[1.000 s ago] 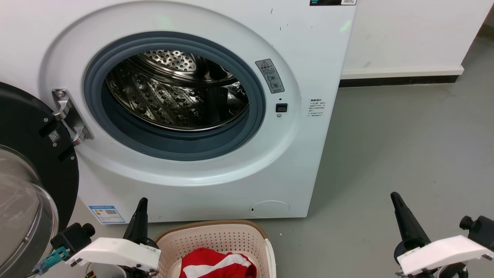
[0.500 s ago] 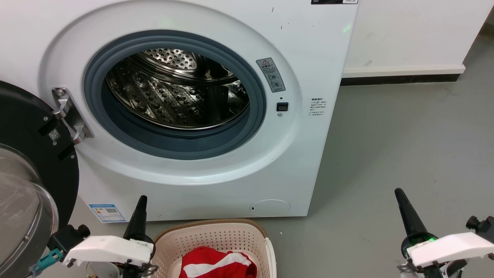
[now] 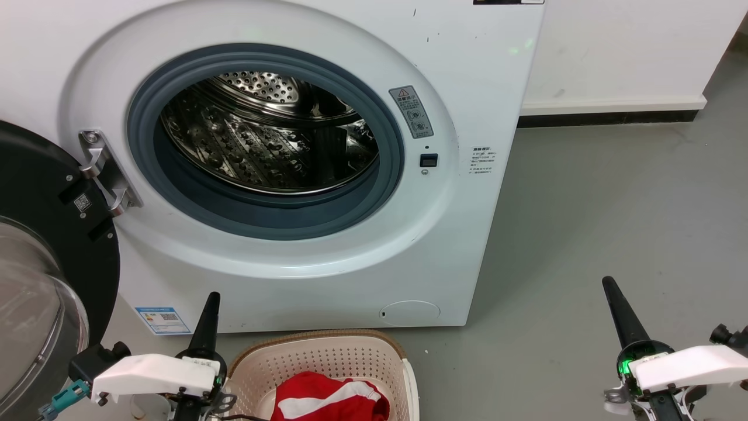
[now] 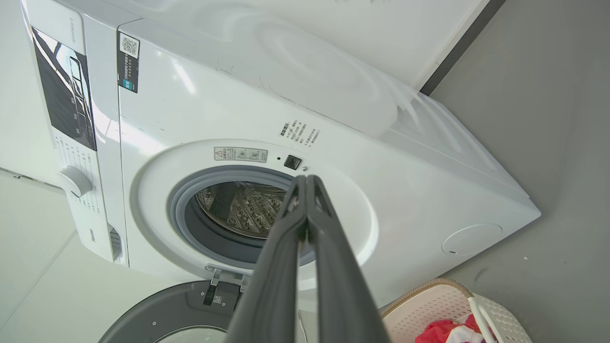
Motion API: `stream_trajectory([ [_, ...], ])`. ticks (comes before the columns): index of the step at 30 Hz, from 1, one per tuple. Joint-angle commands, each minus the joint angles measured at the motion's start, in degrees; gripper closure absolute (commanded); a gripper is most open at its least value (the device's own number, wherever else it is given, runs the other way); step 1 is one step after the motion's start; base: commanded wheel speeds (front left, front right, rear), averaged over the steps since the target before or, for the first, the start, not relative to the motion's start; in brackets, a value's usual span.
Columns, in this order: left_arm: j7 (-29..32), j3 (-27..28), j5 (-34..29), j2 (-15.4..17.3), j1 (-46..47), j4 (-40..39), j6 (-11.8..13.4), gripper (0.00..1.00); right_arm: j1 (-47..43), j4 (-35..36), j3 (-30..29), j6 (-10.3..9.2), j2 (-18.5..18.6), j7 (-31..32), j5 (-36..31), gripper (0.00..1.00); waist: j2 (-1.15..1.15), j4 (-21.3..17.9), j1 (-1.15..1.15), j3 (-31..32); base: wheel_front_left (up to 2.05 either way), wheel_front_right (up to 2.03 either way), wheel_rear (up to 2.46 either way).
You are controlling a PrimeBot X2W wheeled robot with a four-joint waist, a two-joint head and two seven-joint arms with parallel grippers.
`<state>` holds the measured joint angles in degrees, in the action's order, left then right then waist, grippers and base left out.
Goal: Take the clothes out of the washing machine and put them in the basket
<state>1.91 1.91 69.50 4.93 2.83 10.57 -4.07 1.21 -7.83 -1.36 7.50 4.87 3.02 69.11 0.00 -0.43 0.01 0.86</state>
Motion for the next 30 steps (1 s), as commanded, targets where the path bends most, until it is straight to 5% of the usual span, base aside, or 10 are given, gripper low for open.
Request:
stream_trajectory([
  [1, 0.4, 0.3, 1.3, 0.0, 1.4, -0.2, -0.6, 1.0, 1.1, -0.1, -0.3, 0.0, 0.2, 0.0, 1.5, 1.0, 0.0, 0.0, 0.0, 0.0, 0.0, 0.0, 0.0],
  [30, 3.0, 3.0, 15.9, -1.1, 2.8, 2.3, -2.6, 1.0, 4.1, -4.2, -1.9, -0.01, -0.1, 1.1, 17.3, 1.0, 0.0, 0.3, -0.01, -0.6, 0.0, 0.0, 0.0],
])
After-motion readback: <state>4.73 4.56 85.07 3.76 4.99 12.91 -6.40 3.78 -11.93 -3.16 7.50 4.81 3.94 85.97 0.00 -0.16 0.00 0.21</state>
